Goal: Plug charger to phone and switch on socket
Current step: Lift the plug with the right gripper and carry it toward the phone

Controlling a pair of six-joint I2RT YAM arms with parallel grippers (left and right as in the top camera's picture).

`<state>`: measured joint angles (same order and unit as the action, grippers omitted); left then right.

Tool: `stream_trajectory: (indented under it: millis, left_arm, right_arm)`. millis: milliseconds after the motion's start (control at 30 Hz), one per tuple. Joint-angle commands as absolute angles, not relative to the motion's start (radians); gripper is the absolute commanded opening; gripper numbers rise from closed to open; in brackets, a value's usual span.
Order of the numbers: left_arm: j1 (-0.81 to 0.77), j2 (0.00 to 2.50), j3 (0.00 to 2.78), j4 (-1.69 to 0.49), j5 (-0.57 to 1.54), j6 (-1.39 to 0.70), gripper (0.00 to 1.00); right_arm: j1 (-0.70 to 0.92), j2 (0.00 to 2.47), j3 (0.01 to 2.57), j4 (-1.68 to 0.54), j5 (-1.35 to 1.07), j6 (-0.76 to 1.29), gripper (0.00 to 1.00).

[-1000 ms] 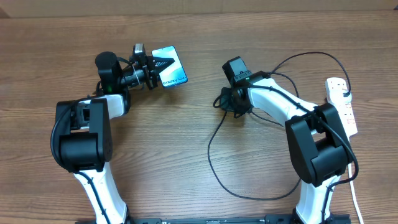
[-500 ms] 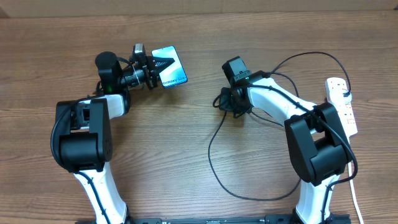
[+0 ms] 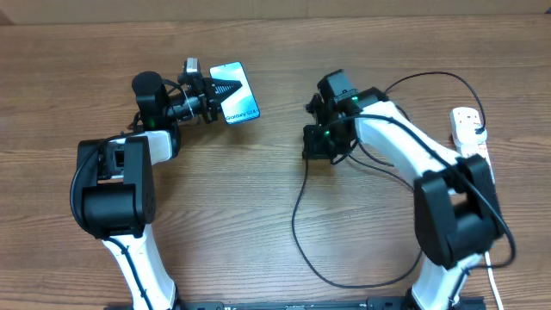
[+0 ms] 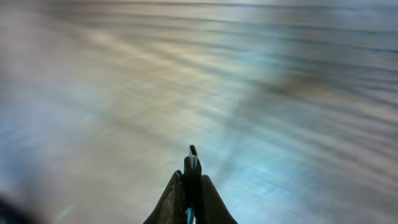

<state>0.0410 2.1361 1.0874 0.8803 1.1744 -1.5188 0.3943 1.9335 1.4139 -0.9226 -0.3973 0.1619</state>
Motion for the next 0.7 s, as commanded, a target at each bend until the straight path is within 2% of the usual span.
stream_trajectory:
  millis: [0,333,667]
  left_arm:
    - [0.035,2.138,1.118,0.887,1.187,-1.425,0.04]
    - [-0.003,2.138,1.118,0.888,1.179,-1.371,0.04]
    - [-0.080,2.138,1.118,0.888,1.056,-1.419,0.05]
  right_arm:
    - [0.392,1.856,1.444,-0.933,-0.538,0.054,0.04]
    - [0.393,1.841,1.441,-1.002,-0.828,-0.123,0.04]
    - [0.393,1.841,1.441,-0.989,-0.844,-0.139,0.04]
